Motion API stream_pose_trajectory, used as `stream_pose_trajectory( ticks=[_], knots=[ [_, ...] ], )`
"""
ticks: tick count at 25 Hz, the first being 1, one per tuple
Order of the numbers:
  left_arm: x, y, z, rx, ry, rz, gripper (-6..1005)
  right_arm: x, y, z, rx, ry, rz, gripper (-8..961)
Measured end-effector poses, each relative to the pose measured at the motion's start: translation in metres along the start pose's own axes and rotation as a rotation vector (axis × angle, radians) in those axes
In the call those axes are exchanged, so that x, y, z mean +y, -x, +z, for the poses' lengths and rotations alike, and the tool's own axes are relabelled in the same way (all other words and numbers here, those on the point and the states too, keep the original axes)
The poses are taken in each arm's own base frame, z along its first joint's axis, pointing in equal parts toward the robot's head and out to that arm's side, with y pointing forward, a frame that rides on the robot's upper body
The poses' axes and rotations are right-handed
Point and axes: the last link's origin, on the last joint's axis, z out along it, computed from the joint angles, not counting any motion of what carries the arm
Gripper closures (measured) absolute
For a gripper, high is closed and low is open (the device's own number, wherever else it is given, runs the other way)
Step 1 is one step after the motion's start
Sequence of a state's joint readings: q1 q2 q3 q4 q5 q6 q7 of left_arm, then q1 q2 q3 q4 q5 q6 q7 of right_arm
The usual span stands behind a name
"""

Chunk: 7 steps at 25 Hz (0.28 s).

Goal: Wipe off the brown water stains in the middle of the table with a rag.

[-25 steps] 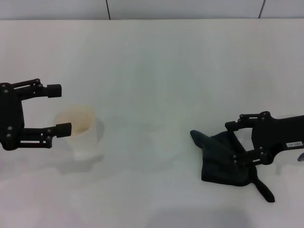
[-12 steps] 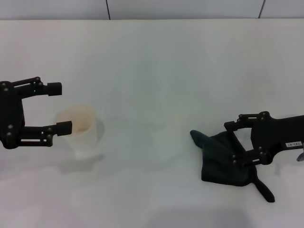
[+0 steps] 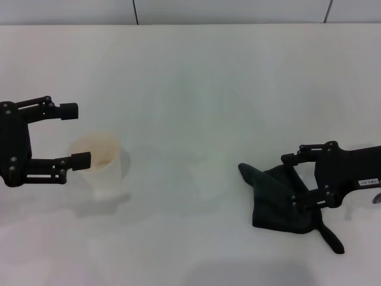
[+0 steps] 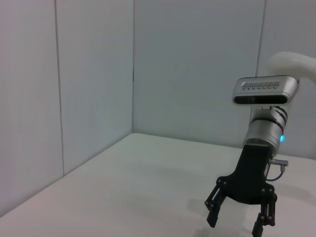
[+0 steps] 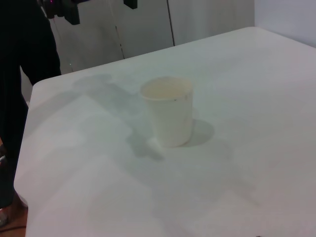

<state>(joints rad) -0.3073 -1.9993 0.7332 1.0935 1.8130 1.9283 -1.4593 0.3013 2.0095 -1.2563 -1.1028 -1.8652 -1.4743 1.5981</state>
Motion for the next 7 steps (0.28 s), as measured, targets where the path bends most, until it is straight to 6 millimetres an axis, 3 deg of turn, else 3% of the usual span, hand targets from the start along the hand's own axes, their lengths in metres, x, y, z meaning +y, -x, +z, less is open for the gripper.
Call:
stream_pose_trajectory(
  ticks=[7],
  knots=[
    [0.0003, -0.0016, 0.0015, 0.005, 0.007, -0.002, 111, 0.0001, -0.0002, 0.0000, -0.001, 0.000, 0.008, 104]
  ],
)
